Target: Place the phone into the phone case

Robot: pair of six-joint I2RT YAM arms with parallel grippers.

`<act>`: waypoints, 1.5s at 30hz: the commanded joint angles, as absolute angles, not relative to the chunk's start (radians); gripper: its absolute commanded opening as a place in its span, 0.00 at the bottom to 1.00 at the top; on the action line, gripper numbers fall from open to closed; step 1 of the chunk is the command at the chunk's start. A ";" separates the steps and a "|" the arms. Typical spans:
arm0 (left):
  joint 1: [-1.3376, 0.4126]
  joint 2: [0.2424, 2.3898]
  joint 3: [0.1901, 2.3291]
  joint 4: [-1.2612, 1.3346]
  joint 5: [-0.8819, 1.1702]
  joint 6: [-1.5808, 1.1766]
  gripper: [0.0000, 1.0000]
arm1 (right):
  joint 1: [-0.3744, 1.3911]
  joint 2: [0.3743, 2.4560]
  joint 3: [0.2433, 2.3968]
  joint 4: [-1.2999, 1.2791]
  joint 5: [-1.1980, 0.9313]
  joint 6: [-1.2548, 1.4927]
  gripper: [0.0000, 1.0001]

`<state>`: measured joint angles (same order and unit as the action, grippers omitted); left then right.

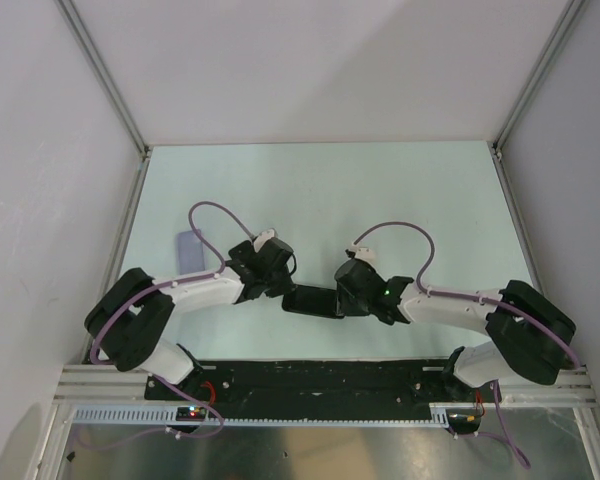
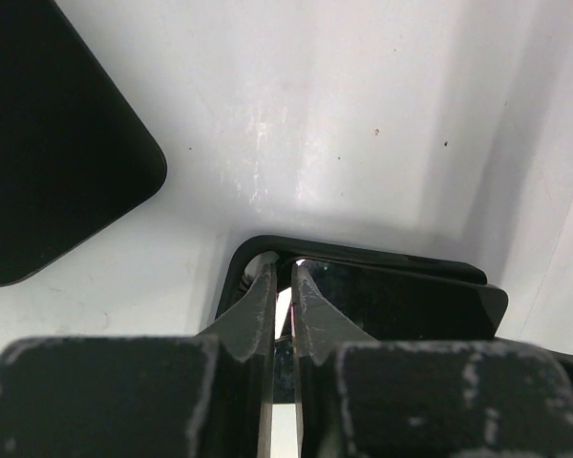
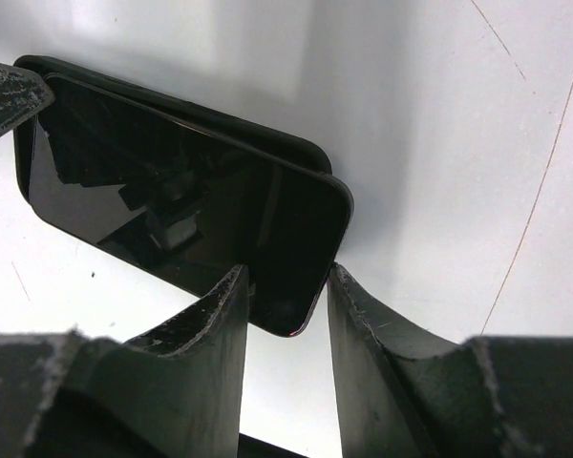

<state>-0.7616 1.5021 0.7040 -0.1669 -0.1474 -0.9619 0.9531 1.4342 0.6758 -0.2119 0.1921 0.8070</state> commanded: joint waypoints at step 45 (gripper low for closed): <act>-0.795 1.436 0.676 -0.268 -0.067 -0.911 0.13 | 0.671 1.301 0.389 0.279 -0.345 0.920 0.51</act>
